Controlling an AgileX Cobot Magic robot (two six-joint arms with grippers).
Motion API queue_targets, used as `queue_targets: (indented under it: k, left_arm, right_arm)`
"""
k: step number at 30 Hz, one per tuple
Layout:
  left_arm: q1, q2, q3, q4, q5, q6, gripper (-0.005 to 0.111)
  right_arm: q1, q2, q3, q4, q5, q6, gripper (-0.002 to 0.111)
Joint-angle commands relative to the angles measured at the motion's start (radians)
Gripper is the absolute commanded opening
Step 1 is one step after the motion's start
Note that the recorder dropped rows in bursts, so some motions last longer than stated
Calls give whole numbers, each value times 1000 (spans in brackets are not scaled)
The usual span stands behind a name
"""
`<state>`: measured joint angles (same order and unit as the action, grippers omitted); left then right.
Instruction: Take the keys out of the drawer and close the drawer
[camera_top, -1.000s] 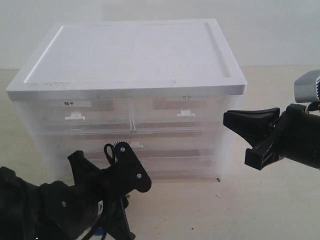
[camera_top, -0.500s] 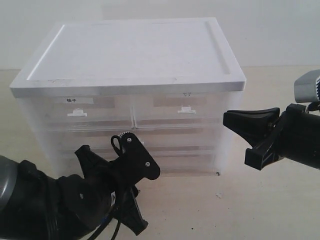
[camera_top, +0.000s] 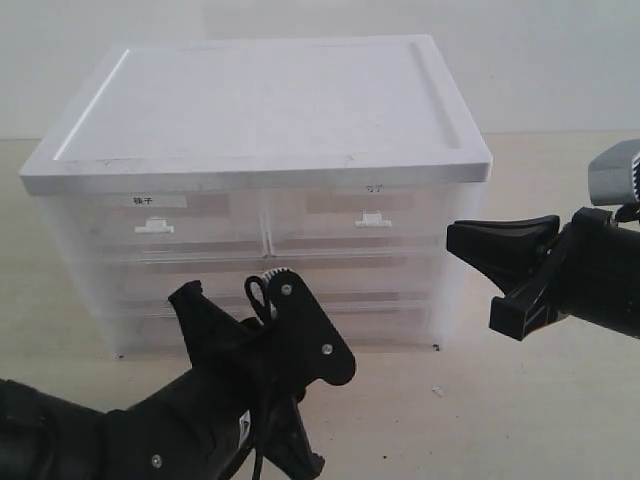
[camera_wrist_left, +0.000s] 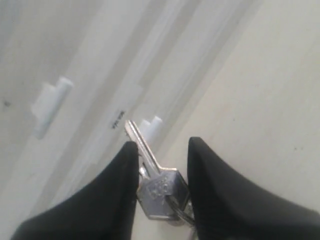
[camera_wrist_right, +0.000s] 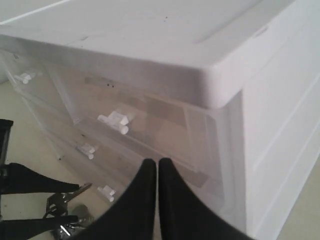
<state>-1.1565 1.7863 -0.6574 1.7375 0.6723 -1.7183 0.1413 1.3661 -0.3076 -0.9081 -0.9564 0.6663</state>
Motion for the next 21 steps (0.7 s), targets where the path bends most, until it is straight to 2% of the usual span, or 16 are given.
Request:
queue_targets:
  k: [1,4,8,13,15,17,18,21]
  left_arm:
    - [-16,-45,5,7,51,-2,4]
    - [-16,-47,5,7,51,-2,4]
    - [-13,-45,5,7,115,0,4]
    - [-13,-45,5,7,100,5,4]
    - [-13,-45,5,7,85,4,13]
    - [-13,-45,5,7,94,6,41]
    - [-13,-45,5,7,105,1,49]
    - [-13,-45,5,7,130,-17,59]
  right_arm:
    - [-1,2,-6,-2,-4,4,0]
    - [-1,2,-6,-2,-4,4,0]
    - [-1,2,-6,-2,-2,4,0]
    - [-1,2,-6,-2,-2,4,0]
    - [-1,2,-6,-2,-4,4,0]
    - [-1,2,-6,-2,-4,4,0]
    - [-1,2,-6,-2,-4,4,0]
    - [-1,2,-6,-2,-2,4,0]
